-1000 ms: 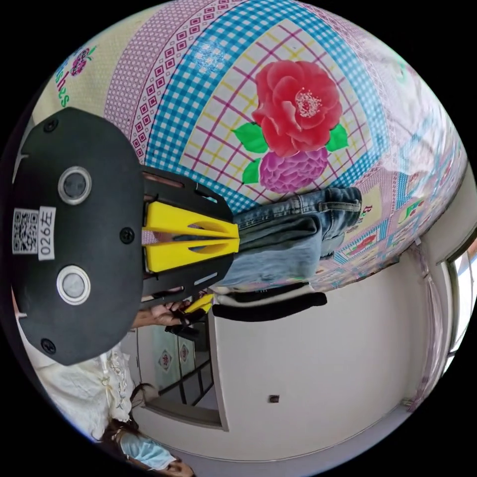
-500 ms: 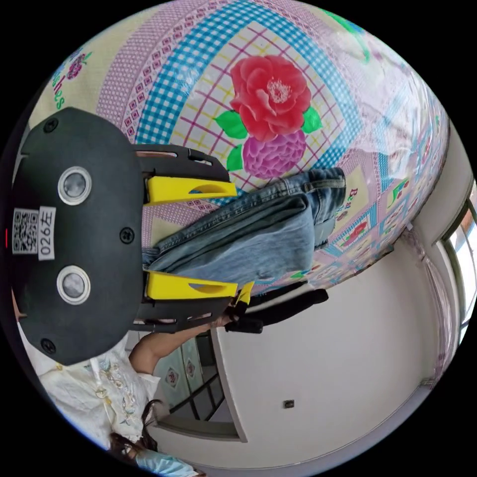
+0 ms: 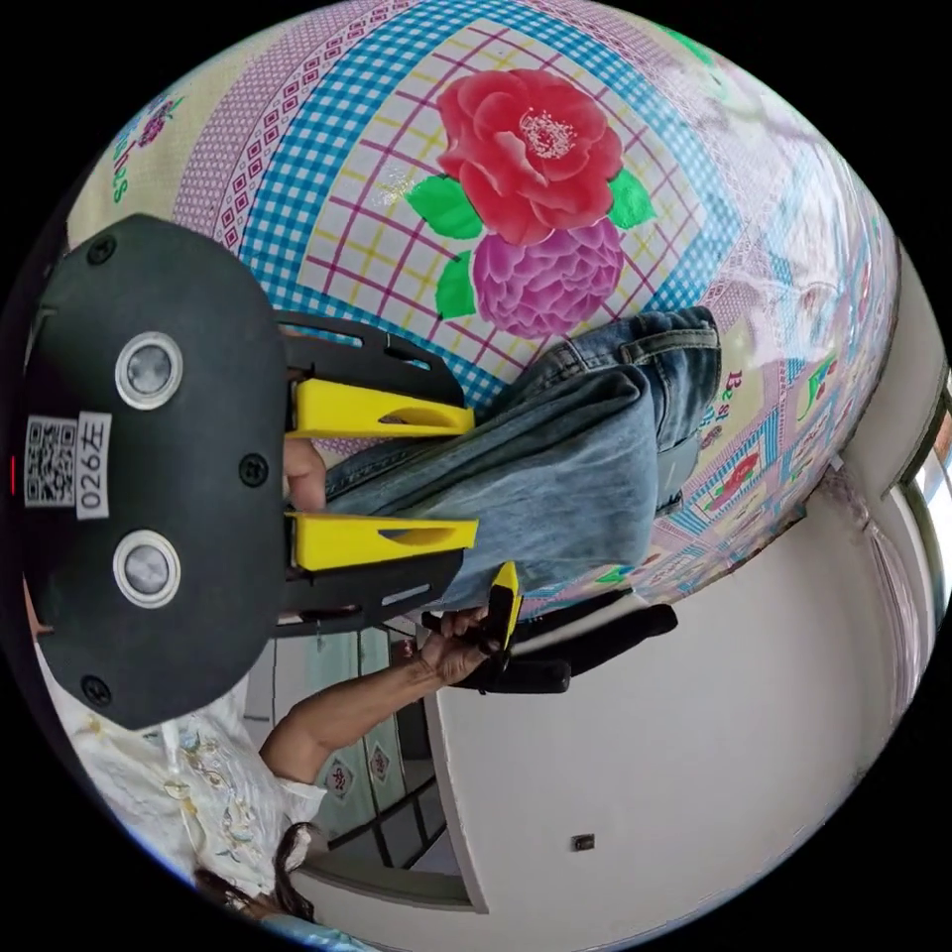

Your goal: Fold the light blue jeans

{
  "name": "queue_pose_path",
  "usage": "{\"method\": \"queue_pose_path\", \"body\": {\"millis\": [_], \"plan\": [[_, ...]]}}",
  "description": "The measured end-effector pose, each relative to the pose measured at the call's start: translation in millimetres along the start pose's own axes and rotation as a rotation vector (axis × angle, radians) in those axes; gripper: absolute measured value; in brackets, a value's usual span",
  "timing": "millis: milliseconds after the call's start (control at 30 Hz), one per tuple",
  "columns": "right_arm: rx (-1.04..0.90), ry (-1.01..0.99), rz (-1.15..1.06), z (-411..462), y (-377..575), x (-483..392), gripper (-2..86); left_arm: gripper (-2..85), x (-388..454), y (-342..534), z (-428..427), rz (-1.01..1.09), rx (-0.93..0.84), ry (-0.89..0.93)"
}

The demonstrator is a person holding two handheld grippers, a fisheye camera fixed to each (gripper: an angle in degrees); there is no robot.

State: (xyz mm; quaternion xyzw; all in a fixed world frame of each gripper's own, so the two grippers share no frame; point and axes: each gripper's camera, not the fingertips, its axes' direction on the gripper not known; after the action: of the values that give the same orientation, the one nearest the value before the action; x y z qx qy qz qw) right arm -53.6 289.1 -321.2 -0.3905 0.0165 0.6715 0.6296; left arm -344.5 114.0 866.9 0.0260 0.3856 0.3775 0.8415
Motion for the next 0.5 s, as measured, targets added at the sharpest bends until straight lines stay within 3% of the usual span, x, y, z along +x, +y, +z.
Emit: {"method": "queue_pose_path", "body": {"millis": [100,333,467,500], "plan": [[-0.043,-0.023,-0.033,1,0,4,5.7,10.6,-20,4,-5,-0.108,-0.009,0.037],[0.017,-0.081,-0.023,-1,15,16,7.9,15.0,-44,44,-10,-0.103,0.103,-0.009],[0.025,-0.018,-0.025,1,19,15,5.6,14.8,-57,35,28,-0.086,0.062,0.190],[0.018,-0.016,-0.020,2,19,18,4.7,11.9,-61,32,34,-0.093,0.047,0.160]]}}
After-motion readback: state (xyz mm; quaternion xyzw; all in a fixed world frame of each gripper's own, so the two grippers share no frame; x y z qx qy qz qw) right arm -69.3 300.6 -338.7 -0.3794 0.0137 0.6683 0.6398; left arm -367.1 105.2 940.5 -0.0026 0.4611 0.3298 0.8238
